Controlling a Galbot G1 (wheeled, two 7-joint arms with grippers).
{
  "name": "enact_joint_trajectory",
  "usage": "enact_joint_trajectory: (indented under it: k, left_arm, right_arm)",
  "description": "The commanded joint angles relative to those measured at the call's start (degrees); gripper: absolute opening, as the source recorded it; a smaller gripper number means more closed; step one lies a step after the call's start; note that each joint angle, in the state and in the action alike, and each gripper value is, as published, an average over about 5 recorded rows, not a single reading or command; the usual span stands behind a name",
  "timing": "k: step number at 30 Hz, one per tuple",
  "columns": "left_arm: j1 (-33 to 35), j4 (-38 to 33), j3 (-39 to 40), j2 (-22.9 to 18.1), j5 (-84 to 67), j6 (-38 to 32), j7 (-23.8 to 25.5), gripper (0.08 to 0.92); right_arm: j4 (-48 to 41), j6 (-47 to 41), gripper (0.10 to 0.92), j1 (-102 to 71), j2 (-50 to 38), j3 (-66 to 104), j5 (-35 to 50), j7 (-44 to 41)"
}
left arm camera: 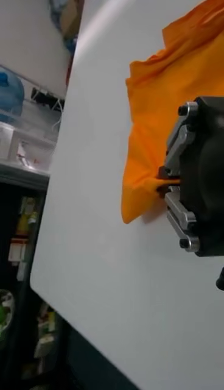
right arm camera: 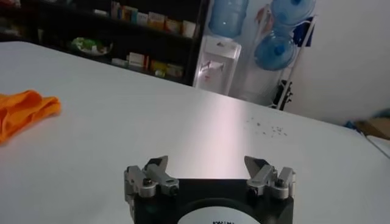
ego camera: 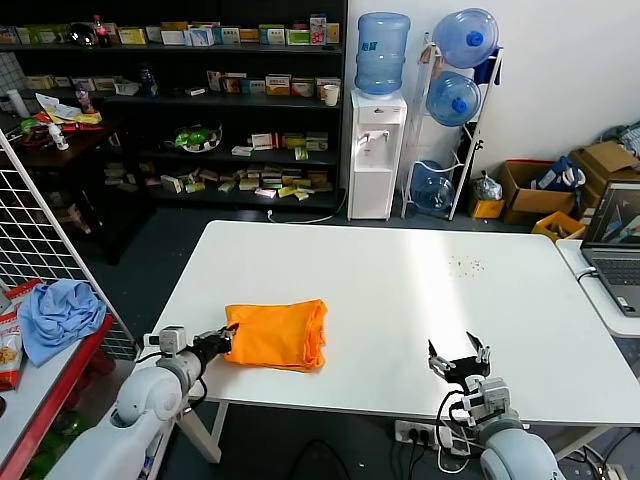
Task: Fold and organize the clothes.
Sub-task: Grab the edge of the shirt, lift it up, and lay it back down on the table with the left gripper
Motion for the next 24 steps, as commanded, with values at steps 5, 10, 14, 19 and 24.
enact_joint_trajectory:
  k: [5,10,14,19,24]
  left_arm:
    - [0.8,5.62,-9.96,17.8,10.18,-0.22,0.73,0.133]
    - [0.14,8.83,-10.48,20.35,17.71,-2.32,2.39,0.133]
    - [-0.88,10.35,-10.04,22.41,22.05,-3.86,3.08,0.133]
    - [-2.86,10.23,-8.24,25.45,24.01,-4.41,3.58,0.133]
    - [-4.77,11.3,-6.23,27.81,25.23,-5.27,4.28,0.133]
  right_arm:
    - [-1.01,0.03,0.823,3.03,0.07,-2.18,0.64,-0.09]
    - [-1.65,0.12,0.823,4.22,-0.12,-2.8,1.13,-0.09]
    - [-2.12,0.2,0.823,5.05,-0.05,-3.27,1.4,-0.07]
    - [-2.69,0.21,0.823,6.09,0.13,-3.87,1.56,0.02]
    - [-2.88,0.22,0.823,6.55,0.24,-4.08,1.6,0.04]
